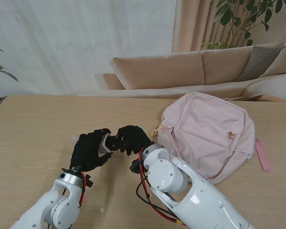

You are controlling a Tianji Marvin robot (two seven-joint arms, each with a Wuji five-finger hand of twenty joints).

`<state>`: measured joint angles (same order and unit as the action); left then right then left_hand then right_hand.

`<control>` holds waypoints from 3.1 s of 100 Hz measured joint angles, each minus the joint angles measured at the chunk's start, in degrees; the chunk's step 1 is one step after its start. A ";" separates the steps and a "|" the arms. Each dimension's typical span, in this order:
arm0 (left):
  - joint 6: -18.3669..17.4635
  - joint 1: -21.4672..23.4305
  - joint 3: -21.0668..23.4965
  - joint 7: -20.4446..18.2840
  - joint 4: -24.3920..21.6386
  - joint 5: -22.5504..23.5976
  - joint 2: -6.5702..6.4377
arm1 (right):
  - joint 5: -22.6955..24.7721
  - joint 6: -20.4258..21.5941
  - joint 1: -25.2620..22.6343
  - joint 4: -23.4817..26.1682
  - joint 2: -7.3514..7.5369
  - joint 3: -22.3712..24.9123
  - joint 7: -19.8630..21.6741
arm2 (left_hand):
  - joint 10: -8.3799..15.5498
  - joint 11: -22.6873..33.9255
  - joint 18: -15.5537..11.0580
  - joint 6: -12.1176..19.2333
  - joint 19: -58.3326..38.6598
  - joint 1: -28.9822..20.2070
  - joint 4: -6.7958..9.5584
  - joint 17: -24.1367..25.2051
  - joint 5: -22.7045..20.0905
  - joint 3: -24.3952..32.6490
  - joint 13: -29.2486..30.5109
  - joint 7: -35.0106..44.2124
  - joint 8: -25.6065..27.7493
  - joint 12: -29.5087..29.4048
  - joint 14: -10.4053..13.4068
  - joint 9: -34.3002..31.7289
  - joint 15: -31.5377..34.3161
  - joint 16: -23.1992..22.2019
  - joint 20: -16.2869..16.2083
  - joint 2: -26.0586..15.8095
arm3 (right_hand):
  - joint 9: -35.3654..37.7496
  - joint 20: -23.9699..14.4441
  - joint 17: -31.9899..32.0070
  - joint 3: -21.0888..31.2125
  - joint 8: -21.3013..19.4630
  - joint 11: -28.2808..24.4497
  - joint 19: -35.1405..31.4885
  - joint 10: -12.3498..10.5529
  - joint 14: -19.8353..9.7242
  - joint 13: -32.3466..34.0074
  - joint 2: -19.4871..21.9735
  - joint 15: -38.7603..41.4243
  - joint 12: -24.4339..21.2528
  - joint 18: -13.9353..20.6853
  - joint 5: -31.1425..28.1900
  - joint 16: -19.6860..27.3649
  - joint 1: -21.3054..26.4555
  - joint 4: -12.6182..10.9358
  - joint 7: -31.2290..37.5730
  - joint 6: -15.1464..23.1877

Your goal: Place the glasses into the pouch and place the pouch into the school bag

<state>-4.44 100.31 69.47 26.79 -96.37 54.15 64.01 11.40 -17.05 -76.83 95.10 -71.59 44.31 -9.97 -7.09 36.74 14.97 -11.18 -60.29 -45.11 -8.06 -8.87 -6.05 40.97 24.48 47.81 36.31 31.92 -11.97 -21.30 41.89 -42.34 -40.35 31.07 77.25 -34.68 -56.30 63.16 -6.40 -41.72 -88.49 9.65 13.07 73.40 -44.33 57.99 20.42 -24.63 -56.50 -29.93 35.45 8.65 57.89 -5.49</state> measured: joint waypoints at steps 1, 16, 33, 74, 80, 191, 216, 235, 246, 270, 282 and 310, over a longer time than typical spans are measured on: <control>-0.01 0.00 0.00 0.00 0.00 0.00 0.00 | 0.09 0.00 0.00 0.00 0.00 0.00 0.00 | 0.00 0.00 0.00 0.00 0.00 0.00 0.00 0.00 0.00 0.00 0.00 0.00 0.00 0.00 0.00 0.00 0.00 0.00 0.00 0.00 | -0.07 0.00 0.24 -0.45 0.00 0.00 0.00 -0.01 0.00 0.00 0.09 -0.19 0.10 0.00 0.00 0.00 -0.59 -0.01 -0.47 0.00; -0.43 0.02 0.30 -0.03 0.00 -0.27 0.06 | 1.00 -0.17 -0.76 0.83 0.11 1.31 0.54 | 0.00 0.00 0.00 0.00 0.00 0.00 0.00 0.00 0.00 0.00 0.00 0.00 -0.01 0.00 0.00 0.00 0.00 -0.01 0.00 0.00 | -2.35 -0.22 3.42 -2.68 -6.86 -0.31 -0.02 -0.04 0.00 0.00 2.72 -5.07 0.59 0.00 0.00 0.23 -7.46 -1.90 -18.04 -0.18; -0.64 0.09 0.83 -0.03 0.00 -0.67 0.16 | 1.30 -0.89 -2.12 2.48 0.45 3.07 0.34 | -0.01 0.00 0.00 0.00 0.00 0.00 0.00 0.00 0.00 0.00 0.00 0.00 -0.02 0.00 0.00 0.00 0.01 -0.01 0.00 0.00 | -3.60 -0.33 4.57 -3.39 -9.41 -0.29 -0.02 0.33 0.00 0.00 3.72 -6.55 0.53 0.01 0.00 0.97 -8.73 -2.58 -20.90 -0.20; -0.62 0.09 0.58 -0.30 0.00 -0.67 0.10 | 1.09 -0.34 -1.65 1.51 0.28 2.20 -1.79 | -0.03 0.00 0.00 0.00 0.00 0.00 0.00 0.00 0.00 0.00 0.00 0.00 -0.47 0.00 0.00 0.00 0.02 -0.03 0.00 0.00 | -1.05 -0.36 1.25 -1.03 -3.80 -1.02 -0.08 -1.14 -0.09 0.00 1.48 -1.49 -0.05 0.03 1.21 0.00 0.25 0.59 0.84 3.43; -0.60 0.06 0.40 -0.35 0.00 -0.67 0.09 | 1.05 -0.11 -1.39 1.24 0.21 1.78 -1.78 | -0.03 0.00 0.00 0.00 0.00 0.00 0.00 0.00 0.00 0.00 0.00 0.00 -0.47 0.00 0.00 0.00 0.02 -0.03 0.00 0.00 | -0.56 -0.36 1.13 -1.56 -4.32 -1.02 -0.12 -1.15 -0.09 0.00 1.47 -1.19 -0.05 0.03 1.21 0.00 0.20 0.59 0.93 3.37; 0.00 0.05 0.08 -0.55 -0.45 -0.69 0.13 | 2.23 -0.08 -1.44 1.57 0.42 1.31 -0.97 | -0.04 0.00 0.00 0.00 0.00 0.00 0.00 0.00 0.00 0.00 0.00 0.00 -0.50 0.00 0.00 0.00 0.02 -0.59 -0.01 0.00 | -1.08 -0.12 -0.29 2.76 -11.05 -3.81 -2.12 -1.28 -0.12 0.00 0.82 2.93 2.05 0.05 1.24 -0.69 1.99 0.26 1.64 4.60; 0.23 -0.14 -0.58 -0.71 -0.46 -0.72 0.08 | 2.02 0.30 -0.90 0.90 0.24 0.51 -1.31 | -0.04 0.00 0.00 -0.02 0.00 0.00 0.00 0.00 0.00 0.00 0.00 0.00 -0.50 0.00 0.00 0.00 0.02 -0.61 -0.01 0.00 | -1.07 -0.02 -1.97 5.00 -14.94 -4.50 -2.69 -1.28 -0.12 0.00 -1.01 4.39 2.74 0.05 1.24 -1.00 1.96 0.27 1.64 4.56; 0.33 -0.40 -0.96 -0.69 -0.42 -0.75 0.07 | 1.66 0.55 -0.63 0.67 0.08 0.00 -1.58 | -0.05 0.00 0.00 -0.04 0.00 0.00 0.00 0.00 0.00 0.00 0.00 0.00 -0.50 0.00 0.00 0.00 0.02 -0.62 -0.01 0.00 | -0.52 0.47 -2.99 5.74 -14.97 -4.54 -2.71 -0.93 -0.13 0.00 -1.55 5.20 2.74 0.05 1.24 -1.47 1.96 0.27 1.64 3.94; 0.36 -0.56 -1.12 -0.69 -0.35 -0.78 0.07 | 1.63 0.68 -0.36 0.52 0.01 -0.40 -1.61 | -0.07 0.00 0.01 -0.06 0.00 0.00 0.00 0.04 0.00 0.00 0.00 0.00 -0.50 0.00 0.00 0.00 0.03 -0.62 -0.01 0.00 | -0.52 0.54 -3.11 6.24 -15.04 -4.55 -2.71 -0.54 -0.13 0.00 -1.55 5.77 3.02 0.05 1.24 -1.48 1.96 0.27 1.64 3.04; 0.28 -0.62 -1.06 -0.75 -0.35 -1.15 0.10 | 2.59 0.47 -0.01 0.31 -0.14 -0.79 -1.66 | -0.13 0.00 0.02 -0.13 0.00 0.00 0.00 0.08 0.00 0.00 0.00 0.00 -0.50 0.00 0.00 0.00 0.75 -0.66 -0.01 0.00 | -0.51 1.23 -3.66 5.54 -10.15 -4.39 -2.72 -0.49 -0.13 0.00 -1.27 5.79 2.23 0.05 1.24 -1.48 1.96 0.26 1.15 2.67; 0.16 -0.62 -0.93 -0.76 -0.40 -1.15 0.14 | 4.55 0.25 -0.47 0.78 -0.13 -0.39 -1.66 | -0.14 0.00 0.02 -0.13 -0.65 0.00 0.00 -0.18 0.00 0.00 0.00 -0.01 -0.50 0.00 0.00 0.00 1.88 -1.35 -0.03 0.00 | -0.51 1.25 -3.66 3.78 -5.26 -4.38 -2.73 -1.17 -0.14 0.00 -1.25 5.36 1.83 0.05 2.99 -1.48 -0.80 -0.18 -2.23 1.65; 0.09 -0.44 -0.14 -0.66 -0.47 -0.88 0.23 | 4.46 -0.12 -2.46 2.45 -0.01 1.83 -2.99 | -0.26 0.00 0.02 -0.13 -0.92 0.00 0.00 -0.18 0.00 0.00 0.00 -0.03 -0.50 0.00 0.02 0.00 2.66 -2.06 -0.07 0.00 | -0.51 1.25 -3.07 0.58 -4.33 -4.38 -2.78 -2.21 -0.15 0.00 0.36 5.07 2.17 0.05 4.19 -1.48 -2.80 -0.19 -3.28 4.18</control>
<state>-4.35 99.88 69.32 26.13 -96.84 53.27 64.25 15.87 -17.17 -79.29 97.55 -71.60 46.14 -12.95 -7.36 36.74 14.99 -11.31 -61.21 -45.10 -8.06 -9.05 -6.05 40.97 24.48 47.78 35.81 31.92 -11.95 -21.30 44.55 -44.40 -40.42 31.07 76.75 -33.43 -59.36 63.74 -10.72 -46.10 -91.27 7.44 12.92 73.40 -43.97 63.06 22.59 -24.59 -52.31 -31.42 32.65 8.46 54.61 -1.31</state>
